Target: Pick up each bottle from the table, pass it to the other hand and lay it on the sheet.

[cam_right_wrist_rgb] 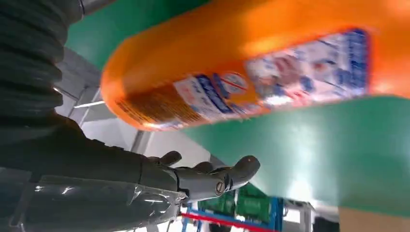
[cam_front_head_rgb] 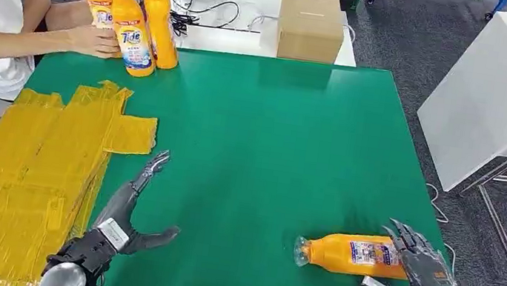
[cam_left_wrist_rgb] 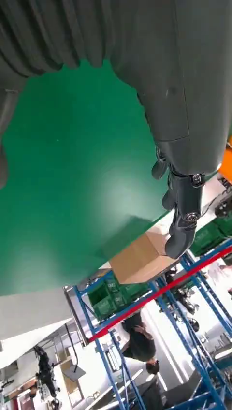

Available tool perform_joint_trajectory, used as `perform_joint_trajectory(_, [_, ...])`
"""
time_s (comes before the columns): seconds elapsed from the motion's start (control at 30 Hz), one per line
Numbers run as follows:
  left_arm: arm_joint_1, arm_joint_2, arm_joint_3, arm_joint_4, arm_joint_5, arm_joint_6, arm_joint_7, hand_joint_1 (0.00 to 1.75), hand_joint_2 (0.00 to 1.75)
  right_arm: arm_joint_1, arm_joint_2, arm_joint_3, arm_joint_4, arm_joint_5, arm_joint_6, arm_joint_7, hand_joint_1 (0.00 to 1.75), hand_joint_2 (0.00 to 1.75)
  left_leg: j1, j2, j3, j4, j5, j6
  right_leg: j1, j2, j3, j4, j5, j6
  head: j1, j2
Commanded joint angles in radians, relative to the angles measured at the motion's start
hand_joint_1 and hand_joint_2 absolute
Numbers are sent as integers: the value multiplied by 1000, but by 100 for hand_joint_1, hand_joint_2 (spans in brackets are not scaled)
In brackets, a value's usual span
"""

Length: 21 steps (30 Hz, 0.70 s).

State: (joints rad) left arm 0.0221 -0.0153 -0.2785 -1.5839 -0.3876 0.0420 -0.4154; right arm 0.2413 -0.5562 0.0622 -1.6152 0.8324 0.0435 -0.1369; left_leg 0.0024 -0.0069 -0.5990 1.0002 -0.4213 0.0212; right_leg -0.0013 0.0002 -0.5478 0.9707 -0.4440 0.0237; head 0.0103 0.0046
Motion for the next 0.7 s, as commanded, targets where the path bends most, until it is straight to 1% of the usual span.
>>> perform_joint_trajectory(0.03, [-47,8,-12,97,22,3,-10,0,175,-9,-63,27,105,-13,38,11,0,175,1,-1,5,-2,-1,-1,1,-2,6,-3,-1,0,0,0])
perform_joint_trajectory(0.07, [-53,7,-13,103,19,11,-13,0,175,-11,-75,41,118,-8,48,16,0,175,0,-1,3,-1,0,-1,0,-1,3,-2,0,0,0,0])
perform_joint_trajectory(0.1, [-57,7,-15,106,19,12,-13,0,175,-10,-82,49,124,-5,51,22,0,175,1,-1,5,-2,-1,-1,0,-2,6,-3,-1,0,0,0])
perform_joint_trajectory(0.17, [-63,6,-17,111,24,13,-15,0,175,-14,-100,74,141,12,55,42,9,175,1,-2,5,-2,-1,-1,1,-2,6,-3,-1,0,0,0])
perform_joint_trajectory(0.2, [-63,6,-18,111,24,14,-15,0,175,-15,-103,79,147,13,56,43,31,175,1,-1,3,-1,0,0,1,-1,4,-2,0,0,0,0])
perform_joint_trajectory(0.23, [-64,7,-20,110,25,15,-16,0,175,-21,-109,92,156,20,54,47,31,175,0,-1,5,-2,-1,-1,0,-2,6,-3,-1,0,0,0])
perform_joint_trajectory(0.27, [-64,7,-20,110,25,15,-16,0,175,-21,-109,92,156,20,54,47,31,175,1,-1,3,-1,0,0,1,-1,4,-2,0,0,0,0])
perform_joint_trajectory(0.3, [-64,7,-20,110,25,15,-16,0,175,-21,-109,92,156,20,54,47,31,175,1,-1,6,-2,-1,-1,1,-1,7,-4,-1,0,0,0])
perform_joint_trajectory(0.37, [-64,7,-20,110,25,15,-16,0,175,-21,-109,92,156,20,54,47,31,175,0,-1,3,-2,0,0,0,-1,4,-2,0,0,0,0])
perform_joint_trajectory(0.4, [-64,7,-20,110,25,15,-16,0,175,-21,-109,92,156,20,54,47,31,175,1,-1,8,-3,-2,-1,1,-1,9,-5,-1,0,0,0])
perform_joint_trajectory(0.53, [-64,7,-20,110,25,15,-16,0,175,-21,-109,92,156,20,54,47,31,175,1,-1,3,-1,0,0,1,-1,4,-2,0,0,0,0])
perform_joint_trajectory(0.57, [-64,7,-20,110,25,15,-16,0,175,-21,-109,92,156,20,54,47,31,175,1,-1,5,-2,-1,-1,1,-1,6,-3,-1,0,0,0])
perform_joint_trajectory(0.63, [-64,7,-20,110,25,15,-16,0,175,-21,-109,92,156,20,54,47,31,175,1,0,3,-1,0,0,1,0,4,-2,0,0,0,0])
perform_joint_trajectory(0.67, [-64,7,-20,110,25,15,-16,0,175,-21,-109,92,156,20,54,47,31,175,1,-1,5,-2,-1,-1,1,-1,6,-3,0,0,0,0])
perform_joint_trajectory(0.7, [-65,7,-21,110,26,15,-17,0,175,-28,-107,100,163,23,55,50,138,175,1,-1,3,-1,0,-1,1,-1,4,-2,0,0,0,0])
